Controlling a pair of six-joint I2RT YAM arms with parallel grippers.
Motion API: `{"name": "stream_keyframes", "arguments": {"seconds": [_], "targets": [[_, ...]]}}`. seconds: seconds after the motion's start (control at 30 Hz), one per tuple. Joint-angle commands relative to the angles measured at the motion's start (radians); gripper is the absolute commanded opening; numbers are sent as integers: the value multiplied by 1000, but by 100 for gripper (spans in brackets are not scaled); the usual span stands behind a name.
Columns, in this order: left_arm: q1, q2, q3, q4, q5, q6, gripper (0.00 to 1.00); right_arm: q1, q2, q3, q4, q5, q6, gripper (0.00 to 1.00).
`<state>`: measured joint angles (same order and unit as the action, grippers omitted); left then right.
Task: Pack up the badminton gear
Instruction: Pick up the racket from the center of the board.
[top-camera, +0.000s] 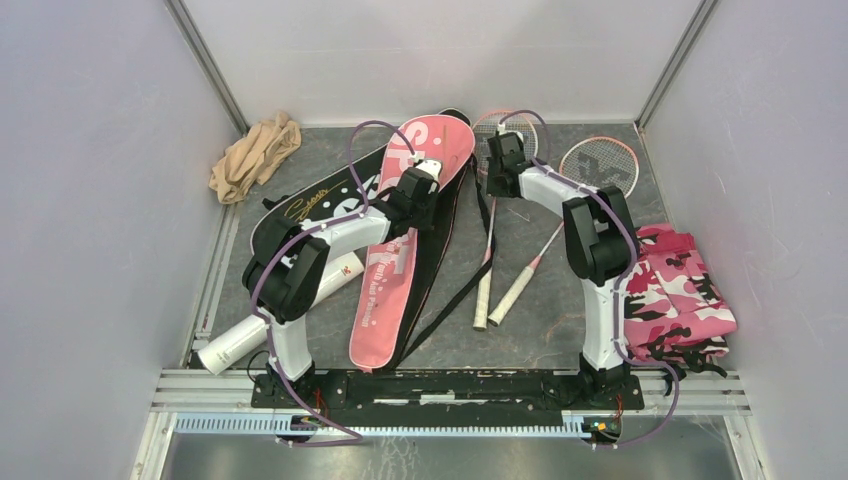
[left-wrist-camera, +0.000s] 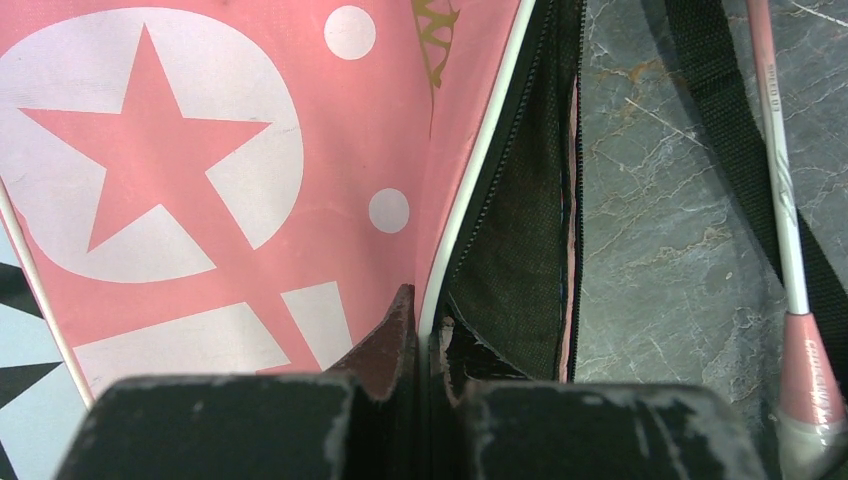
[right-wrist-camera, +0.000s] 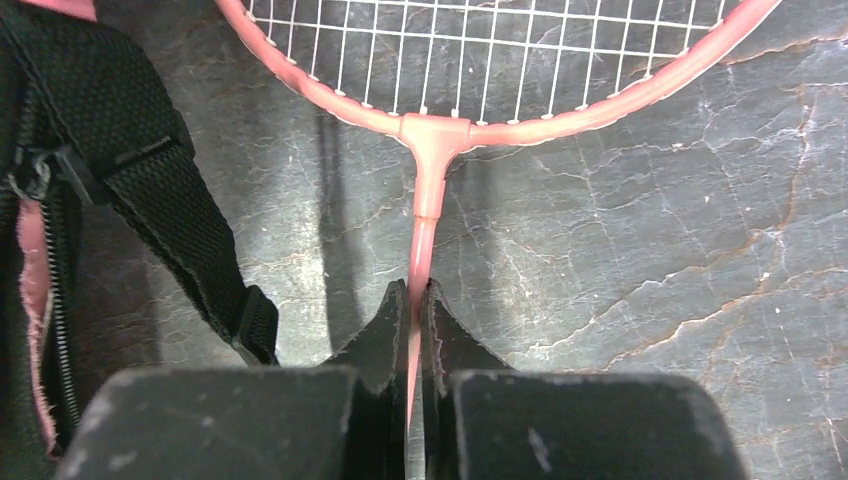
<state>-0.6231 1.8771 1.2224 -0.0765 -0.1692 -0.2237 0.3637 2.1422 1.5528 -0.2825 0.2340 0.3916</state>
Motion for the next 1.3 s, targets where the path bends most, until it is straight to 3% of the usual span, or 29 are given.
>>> {"name": "stream_keyframes", "arguments": {"seconds": [0.0, 0.2, 0.5, 1.27], "targets": [[1, -15, 19, 1, -26, -52, 2, -19, -93, 87, 14, -117, 59, 0], [-3, 13, 43, -5, 58, -89, 2, -48, -143, 84, 56, -230, 66, 0], [-3, 34, 61, 13, 129, -122, 2, -91, -218, -97, 200, -367, 127, 0], [-3, 77, 108, -64, 103, -218, 2, -93, -425, -369, 323, -361, 191, 0]]}}
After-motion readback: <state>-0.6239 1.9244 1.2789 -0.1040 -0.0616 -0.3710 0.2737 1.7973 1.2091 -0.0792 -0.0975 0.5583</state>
